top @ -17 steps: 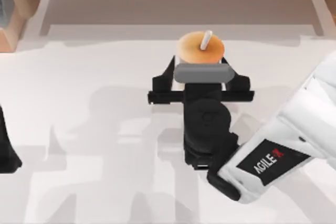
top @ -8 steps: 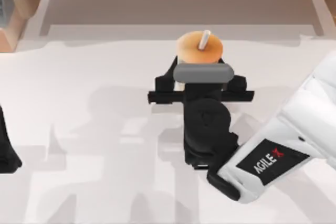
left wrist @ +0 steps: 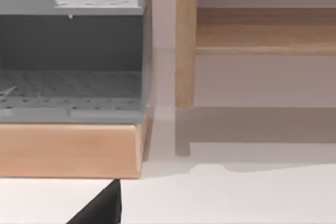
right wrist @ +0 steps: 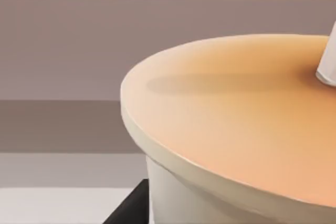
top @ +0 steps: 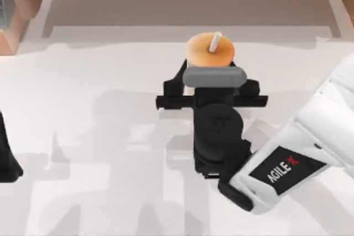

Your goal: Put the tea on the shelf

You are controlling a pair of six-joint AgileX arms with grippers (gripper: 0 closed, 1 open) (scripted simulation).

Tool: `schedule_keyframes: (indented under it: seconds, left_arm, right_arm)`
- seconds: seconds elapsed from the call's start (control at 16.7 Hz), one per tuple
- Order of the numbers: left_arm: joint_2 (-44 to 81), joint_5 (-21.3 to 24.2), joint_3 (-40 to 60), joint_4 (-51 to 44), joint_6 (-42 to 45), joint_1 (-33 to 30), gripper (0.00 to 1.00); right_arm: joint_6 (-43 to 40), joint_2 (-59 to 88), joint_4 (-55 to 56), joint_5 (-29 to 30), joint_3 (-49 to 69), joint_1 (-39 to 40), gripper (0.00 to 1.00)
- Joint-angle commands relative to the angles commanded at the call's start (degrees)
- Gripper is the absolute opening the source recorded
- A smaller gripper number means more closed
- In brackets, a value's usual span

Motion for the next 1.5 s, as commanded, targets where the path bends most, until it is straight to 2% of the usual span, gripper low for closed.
schedule_keyframes:
  seconds: [0.66, 0.96, 1.5]
  left_arm:
    - [0.0, 0.0, 0.0, 0.0, 0.0, 0.0, 1.00]
    - [0.0, 0.0, 0.0, 0.0, 0.0, 0.0, 1.00]
    - [0.0, 0.0, 0.0, 0.0, 0.0, 0.0, 1.00]
  right_arm:
    - [0.2, -2.0, -1.9, 0.0, -0.1, 0.1, 0.00]
    - [0.7, -5.9, -2.6, -2.0, 4.0, -1.1, 0.00]
    - [1.4, -12.9, -18.2, -9.4, 14.7, -7.9, 0.00]
